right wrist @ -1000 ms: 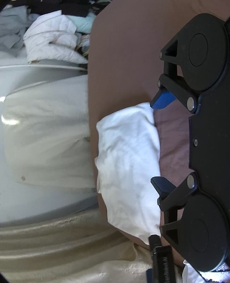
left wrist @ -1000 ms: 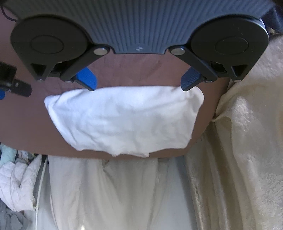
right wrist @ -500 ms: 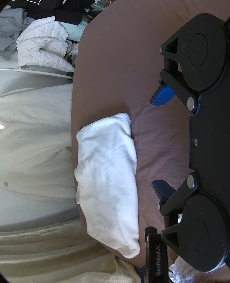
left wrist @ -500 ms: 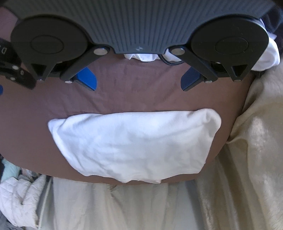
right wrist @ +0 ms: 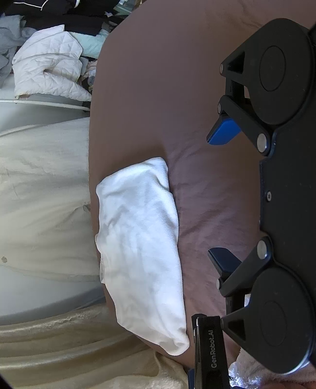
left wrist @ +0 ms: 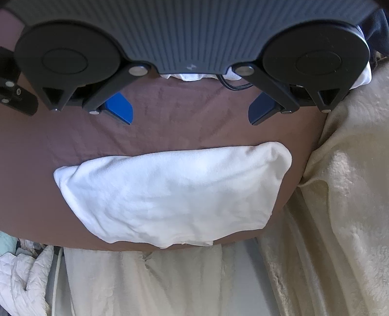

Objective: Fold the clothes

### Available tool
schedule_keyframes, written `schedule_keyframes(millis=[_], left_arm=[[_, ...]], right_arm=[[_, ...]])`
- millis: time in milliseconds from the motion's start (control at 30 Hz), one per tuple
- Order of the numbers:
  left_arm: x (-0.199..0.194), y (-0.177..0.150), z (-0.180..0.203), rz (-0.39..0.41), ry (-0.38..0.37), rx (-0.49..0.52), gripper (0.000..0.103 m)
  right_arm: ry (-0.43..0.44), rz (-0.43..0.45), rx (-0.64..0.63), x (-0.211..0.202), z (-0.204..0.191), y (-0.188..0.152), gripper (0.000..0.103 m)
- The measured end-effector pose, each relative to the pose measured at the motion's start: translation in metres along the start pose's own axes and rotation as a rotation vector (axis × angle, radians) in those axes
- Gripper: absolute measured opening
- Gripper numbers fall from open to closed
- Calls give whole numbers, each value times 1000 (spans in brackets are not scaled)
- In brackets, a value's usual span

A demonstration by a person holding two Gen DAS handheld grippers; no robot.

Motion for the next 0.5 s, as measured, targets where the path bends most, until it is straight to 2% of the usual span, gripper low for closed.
schedule_keyframes(millis=[133,300,500], left_arm=[[7,-2,3,-38,25,33,103],[4,-1,10,-5,65,93,103],[3,1,12,3,70,110,103]], right_arm=[[-3,1,-1,-1,2,-1,94],[-14,-3,8,-1,7,-3,94],[-15,-13,23,2,10,-7,94]])
Point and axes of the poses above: each gripper's, at about its wrist camera, not at the fingertips, and x roughly the way its jaws point, z to its right, y to its top, the point moved 10 cm from there along x, roughly the way its jaws point, and after that the axes turned 2 degrees about -y, right-handed, at the moved point
